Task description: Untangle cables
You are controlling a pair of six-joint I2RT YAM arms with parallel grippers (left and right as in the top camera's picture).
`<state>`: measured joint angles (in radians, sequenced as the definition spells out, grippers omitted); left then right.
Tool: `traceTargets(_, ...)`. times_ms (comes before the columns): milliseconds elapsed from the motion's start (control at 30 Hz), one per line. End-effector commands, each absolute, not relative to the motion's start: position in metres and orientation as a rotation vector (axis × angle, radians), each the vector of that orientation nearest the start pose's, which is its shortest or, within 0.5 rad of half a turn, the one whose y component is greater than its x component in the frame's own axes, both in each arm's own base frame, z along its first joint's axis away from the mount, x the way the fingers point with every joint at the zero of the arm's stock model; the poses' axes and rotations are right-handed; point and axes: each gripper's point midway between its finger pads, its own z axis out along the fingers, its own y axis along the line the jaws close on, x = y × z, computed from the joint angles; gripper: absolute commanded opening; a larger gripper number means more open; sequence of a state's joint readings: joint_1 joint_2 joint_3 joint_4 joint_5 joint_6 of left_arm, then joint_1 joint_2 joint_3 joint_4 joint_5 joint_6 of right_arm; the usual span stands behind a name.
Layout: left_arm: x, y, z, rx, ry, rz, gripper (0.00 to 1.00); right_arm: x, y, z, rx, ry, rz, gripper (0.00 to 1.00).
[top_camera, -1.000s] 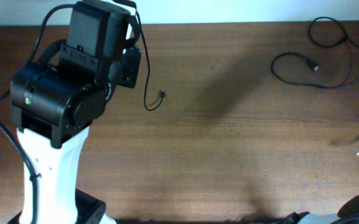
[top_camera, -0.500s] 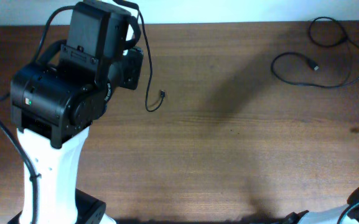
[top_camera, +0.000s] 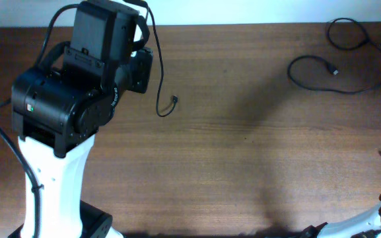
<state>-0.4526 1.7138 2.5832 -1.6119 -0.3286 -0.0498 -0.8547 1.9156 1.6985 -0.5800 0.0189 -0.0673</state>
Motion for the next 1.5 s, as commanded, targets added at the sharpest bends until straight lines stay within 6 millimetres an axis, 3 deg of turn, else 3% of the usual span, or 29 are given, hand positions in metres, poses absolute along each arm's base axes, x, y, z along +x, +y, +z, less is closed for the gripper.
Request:
traceTargets(0,0.331,-0.101,0.446,0.283,2.234,0.099,0.0,0.345,-0.409,0.191,0.943,2.229,-0.499,0.98)
traceTargets(300,0.332,-0.105,0.442,0.295,2.245,0.085,0.0,0.336,-0.412,0.183,0.98,2.245,-0.507,0.98)
traceTargets(367,0.333,-0.106,0.441,0.298,2.249,0.083,0.0,0.328,-0.413,0.168,1.024,2.268,-0.488,0.98)
traceTargets(433,0.337,-0.108,0.437,0.303,2.261,0.088,0.0,0.312,-0.409,0.127,1.104,2.313,-0.447,0.98)
traceTargets(533,0.342,-0.11,0.431,0.309,2.276,0.096,0.0,0.313,-0.405,0.112,1.092,2.313,-0.433,0.98)
traceTargets(567,0.343,-0.111,0.43,0.31,2.279,0.097,0.0,0.32,-0.403,0.118,1.067,2.3,-0.41,0.99)
traceTargets(700,0.345,-0.112,0.427,0.312,2.288,0.099,0.0,0.35,-0.402,0.197,0.947,2.158,-0.451,0.98)
traceTargets(800,0.346,-0.112,0.428,0.307,2.283,0.096,0.0,0.36,-0.395,0.242,0.895,2.1,-0.457,0.98)
traceTargets(933,0.346,-0.112,0.428,0.307,2.281,0.096,0.0,0.379,-0.367,0.276,0.804,2.089,-0.382,0.98)
traceTargets(1100,0.343,-0.111,0.424,0.314,2.301,0.104,0.0,0.392,-0.348,0.276,0.768,2.117,-0.378,0.98)
traceTargets(1467,0.341,-0.11,0.423,0.317,2.309,0.107,0.0,0.39,-0.338,0.279,0.761,2.133,-0.375,0.98)
